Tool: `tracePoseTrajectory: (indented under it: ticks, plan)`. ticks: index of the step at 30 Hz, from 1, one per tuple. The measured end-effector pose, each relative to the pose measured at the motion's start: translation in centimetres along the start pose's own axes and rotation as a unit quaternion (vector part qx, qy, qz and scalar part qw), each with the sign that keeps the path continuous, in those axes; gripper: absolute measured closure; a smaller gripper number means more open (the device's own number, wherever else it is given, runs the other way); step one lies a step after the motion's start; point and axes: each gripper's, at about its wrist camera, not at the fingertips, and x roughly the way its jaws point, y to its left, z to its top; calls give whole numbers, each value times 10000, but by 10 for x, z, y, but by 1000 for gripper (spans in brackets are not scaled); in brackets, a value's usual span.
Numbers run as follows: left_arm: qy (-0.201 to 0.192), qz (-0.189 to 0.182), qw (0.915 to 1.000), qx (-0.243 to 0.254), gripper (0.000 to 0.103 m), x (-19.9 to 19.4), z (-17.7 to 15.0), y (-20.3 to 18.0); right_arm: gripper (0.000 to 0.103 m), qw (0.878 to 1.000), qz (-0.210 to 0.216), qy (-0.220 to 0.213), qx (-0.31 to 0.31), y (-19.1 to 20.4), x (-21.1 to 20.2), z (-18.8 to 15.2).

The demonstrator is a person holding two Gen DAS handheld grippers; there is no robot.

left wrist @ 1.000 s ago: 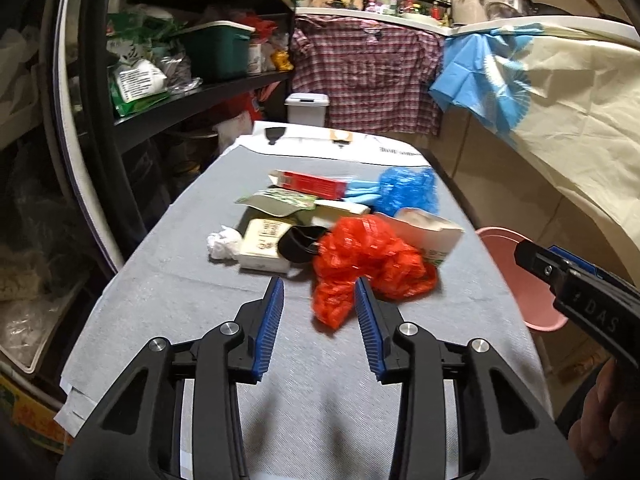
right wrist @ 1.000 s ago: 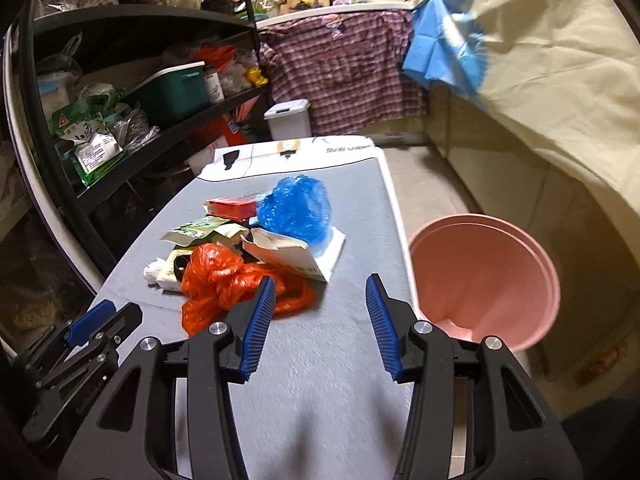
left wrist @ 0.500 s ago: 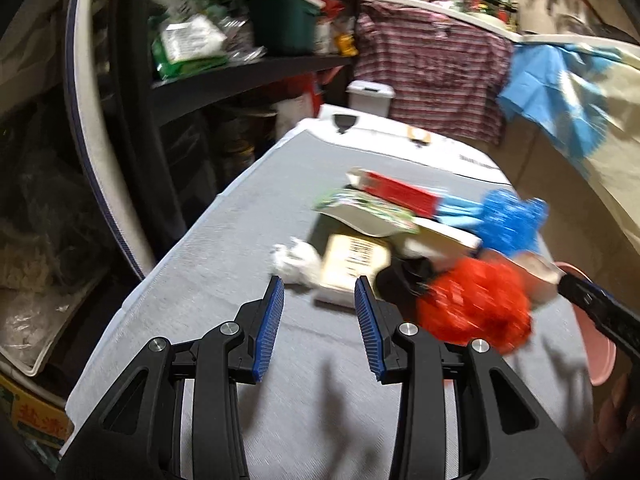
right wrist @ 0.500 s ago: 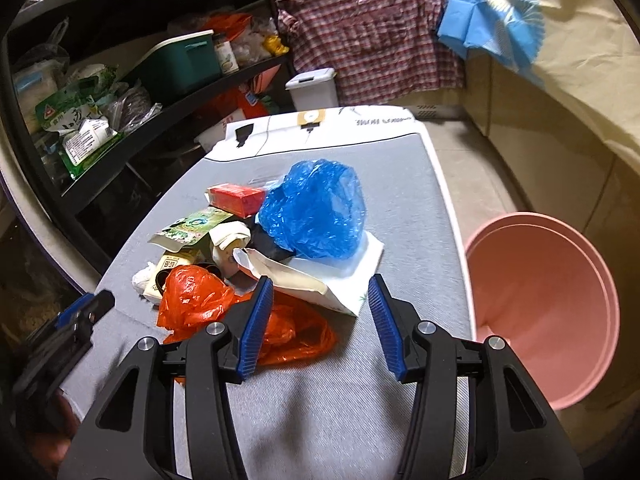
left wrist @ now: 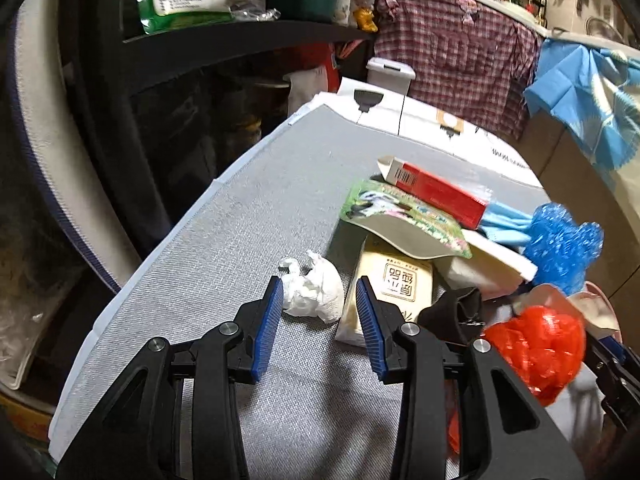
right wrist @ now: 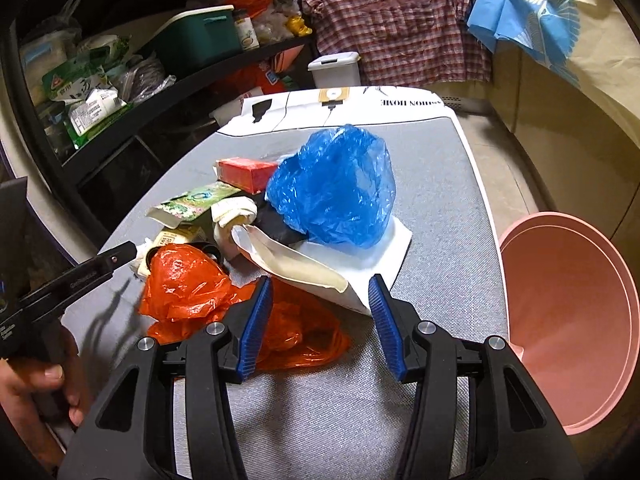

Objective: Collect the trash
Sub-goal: 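Grasp the crumpled white tissue with the left tool while the right tool grasps the white paper bag, then carry the tissue and paper bag in both tools over the pink bin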

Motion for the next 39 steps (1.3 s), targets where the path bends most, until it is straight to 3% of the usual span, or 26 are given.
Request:
tracePoseTrajectory:
  ticks: [4, 9, 11, 12, 17, 39]
  plan:
    - [94, 41, 9999, -54, 65, 9, 0, 0, 57, 9999, 0, -33, -96, 1, 1, -1]
    - [95, 50, 9999, -19, 67, 10, -1, -2, 75, 9995, 10, -65, -300, 6, -1, -3]
    - [97, 73, 9999, 26, 77, 10, -1, -3, 82, 9993, 70, -115, -353, 8, -4, -3]
    - [113, 97, 9999, 32, 86, 9, -2, -2, 84, 9992, 95, -131, -375, 9, -6, -3]
    - [147, 108, 9998, -19, 97, 7, -3, 2, 96, 9978, 280, -308, -522, 17, -18, -2]
    - [-576, -204, 9980, 131, 99, -71, -7, 3, 99, 9918, 807, -962, -214, 20, -86, -5]
